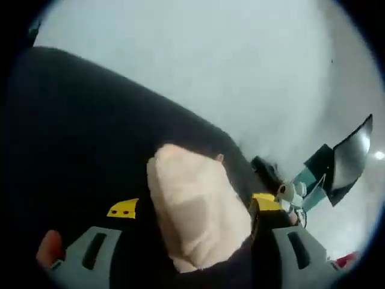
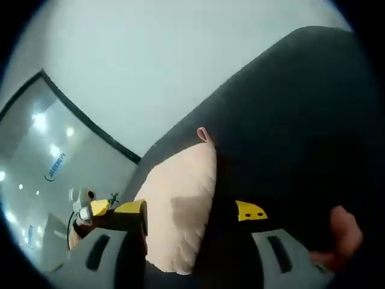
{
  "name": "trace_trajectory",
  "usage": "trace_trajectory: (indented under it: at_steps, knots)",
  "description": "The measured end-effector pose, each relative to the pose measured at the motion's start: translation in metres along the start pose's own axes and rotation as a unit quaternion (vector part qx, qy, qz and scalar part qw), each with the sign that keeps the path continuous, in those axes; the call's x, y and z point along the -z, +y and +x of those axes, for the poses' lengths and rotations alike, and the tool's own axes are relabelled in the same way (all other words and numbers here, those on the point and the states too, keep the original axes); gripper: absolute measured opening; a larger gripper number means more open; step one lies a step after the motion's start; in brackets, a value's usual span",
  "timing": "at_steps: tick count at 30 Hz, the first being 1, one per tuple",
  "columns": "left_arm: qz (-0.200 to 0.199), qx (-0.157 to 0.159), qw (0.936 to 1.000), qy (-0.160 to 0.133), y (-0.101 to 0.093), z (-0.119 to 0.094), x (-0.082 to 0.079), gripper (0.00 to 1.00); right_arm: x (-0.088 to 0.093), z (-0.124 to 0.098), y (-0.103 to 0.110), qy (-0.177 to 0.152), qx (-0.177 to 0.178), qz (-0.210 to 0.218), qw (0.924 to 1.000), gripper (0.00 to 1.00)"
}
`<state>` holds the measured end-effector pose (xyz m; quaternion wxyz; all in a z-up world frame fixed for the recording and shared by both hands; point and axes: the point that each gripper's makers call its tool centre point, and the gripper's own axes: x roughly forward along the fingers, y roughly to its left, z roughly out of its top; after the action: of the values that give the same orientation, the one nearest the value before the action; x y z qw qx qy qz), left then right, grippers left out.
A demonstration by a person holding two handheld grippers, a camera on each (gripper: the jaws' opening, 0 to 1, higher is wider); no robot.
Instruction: Fold the towel on the table until its edges align and the towel forms a compact rectangular stack.
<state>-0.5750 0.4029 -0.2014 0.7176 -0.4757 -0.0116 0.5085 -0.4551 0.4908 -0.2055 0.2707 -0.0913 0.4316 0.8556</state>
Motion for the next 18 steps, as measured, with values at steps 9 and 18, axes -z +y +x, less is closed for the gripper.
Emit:
trace_trajectory:
  at_steps: [9, 18]
  knots:
    - [-0.005, -0.033, 0.999, -0.029, 0.001, 0.017, 0.014, 0.23, 0.024, 0.019, 0.015, 0.033, 0.007, -0.063, 0.9974, 0.18]
    - [0.046, 0.032, 0.9977, -0.037, -0.147, 0.033, 0.083, 0.17, -0.002, -0.072, 0.007, -0.014, -0.008, -0.087, 0.9961, 0.12]
